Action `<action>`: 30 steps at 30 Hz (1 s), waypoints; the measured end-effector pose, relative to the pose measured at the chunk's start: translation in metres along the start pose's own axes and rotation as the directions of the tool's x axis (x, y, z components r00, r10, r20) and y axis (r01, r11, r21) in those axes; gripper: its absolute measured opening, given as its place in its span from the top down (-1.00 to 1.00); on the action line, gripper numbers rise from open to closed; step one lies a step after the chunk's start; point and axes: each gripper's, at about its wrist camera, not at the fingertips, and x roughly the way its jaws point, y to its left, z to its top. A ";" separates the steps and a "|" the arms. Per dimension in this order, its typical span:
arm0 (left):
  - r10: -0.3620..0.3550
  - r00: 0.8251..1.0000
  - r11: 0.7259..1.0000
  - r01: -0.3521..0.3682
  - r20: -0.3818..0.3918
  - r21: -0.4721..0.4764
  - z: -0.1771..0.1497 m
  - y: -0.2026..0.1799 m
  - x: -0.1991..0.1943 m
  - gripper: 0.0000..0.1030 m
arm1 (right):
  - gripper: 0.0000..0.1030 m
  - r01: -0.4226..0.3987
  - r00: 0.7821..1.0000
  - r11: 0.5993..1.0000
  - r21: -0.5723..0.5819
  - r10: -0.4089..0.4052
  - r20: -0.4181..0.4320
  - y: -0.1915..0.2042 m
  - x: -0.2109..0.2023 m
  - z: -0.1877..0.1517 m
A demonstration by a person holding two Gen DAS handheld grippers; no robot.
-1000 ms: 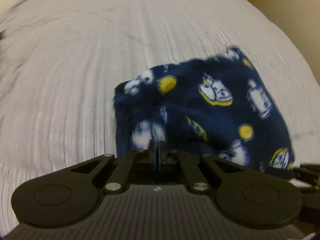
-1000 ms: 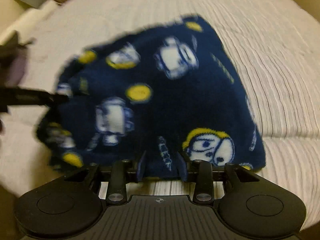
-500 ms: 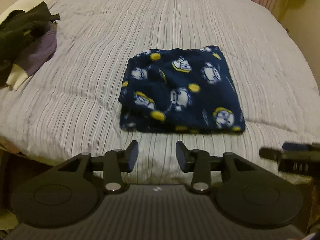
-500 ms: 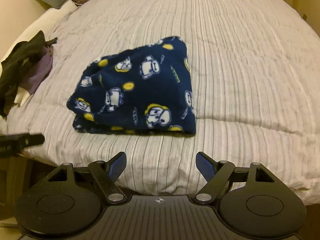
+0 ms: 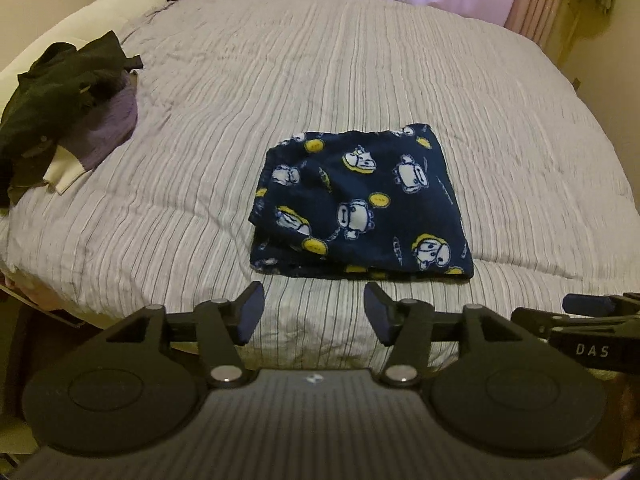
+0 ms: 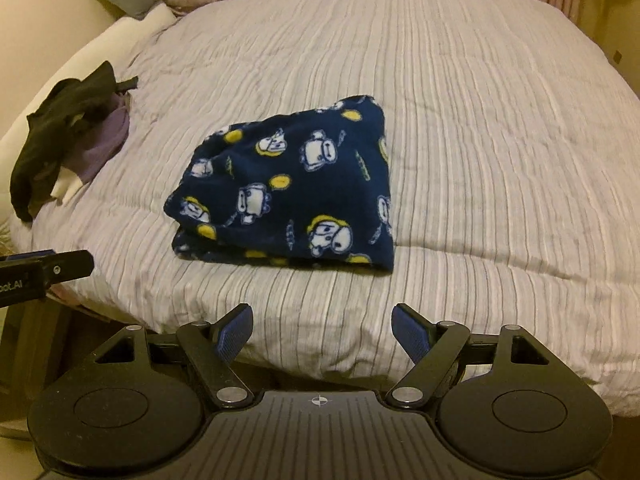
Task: Fold clothes
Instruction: 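Open both grippers and pull back from the folded pants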
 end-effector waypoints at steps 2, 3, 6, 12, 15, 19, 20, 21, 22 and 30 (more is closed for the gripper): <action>0.001 1.000 1.000 -0.001 -0.008 0.001 -0.003 -0.001 0.000 -0.02 | -0.54 0.002 1.000 1.000 0.004 -0.002 -0.007 -0.001 0.000 -0.002; 0.002 1.000 1.000 -0.001 -0.012 0.001 -0.004 -0.002 0.000 -0.02 | -0.54 0.002 1.000 1.000 0.006 -0.002 -0.011 -0.002 -0.001 -0.003; 0.000 1.000 1.000 0.000 -0.016 0.003 -0.007 -0.004 -0.002 -0.03 | -0.54 0.005 1.000 1.000 0.010 -0.004 -0.020 -0.004 -0.002 -0.006; 0.006 1.000 1.000 -0.006 -0.010 -0.007 -0.008 -0.004 -0.004 -0.06 | -0.54 0.005 1.000 1.000 0.006 -0.005 -0.018 -0.004 -0.002 -0.004; 0.013 1.000 1.000 -0.014 -0.013 -0.011 -0.008 -0.003 -0.003 -0.09 | -0.54 0.003 1.000 1.000 0.005 -0.003 -0.021 -0.003 -0.001 -0.003; 0.018 1.000 1.000 -0.019 -0.025 -0.018 -0.007 0.000 0.000 -0.09 | -0.54 0.003 1.000 1.000 0.002 -0.003 -0.031 -0.003 0.002 -0.003; 0.018 0.999 1.000 -0.019 -0.027 -0.020 -0.006 0.000 0.000 -0.10 | -0.54 0.004 0.999 1.000 0.001 -0.004 -0.034 -0.003 0.002 -0.003; 0.018 0.999 1.000 -0.018 -0.030 -0.023 -0.006 0.000 0.001 -0.10 | -0.54 0.005 0.999 1.000 -0.001 -0.005 -0.037 -0.003 0.003 -0.003; 0.019 0.999 1.000 -0.019 -0.031 -0.025 -0.006 -0.001 0.002 -0.10 | -0.54 0.005 0.999 1.000 -0.002 -0.005 -0.041 -0.003 0.004 -0.003; 0.014 0.998 0.999 -0.016 -0.056 -0.032 -0.007 -0.004 0.013 -0.11 | -0.54 0.020 0.998 1.000 0.014 -0.019 -0.061 -0.012 0.009 -0.004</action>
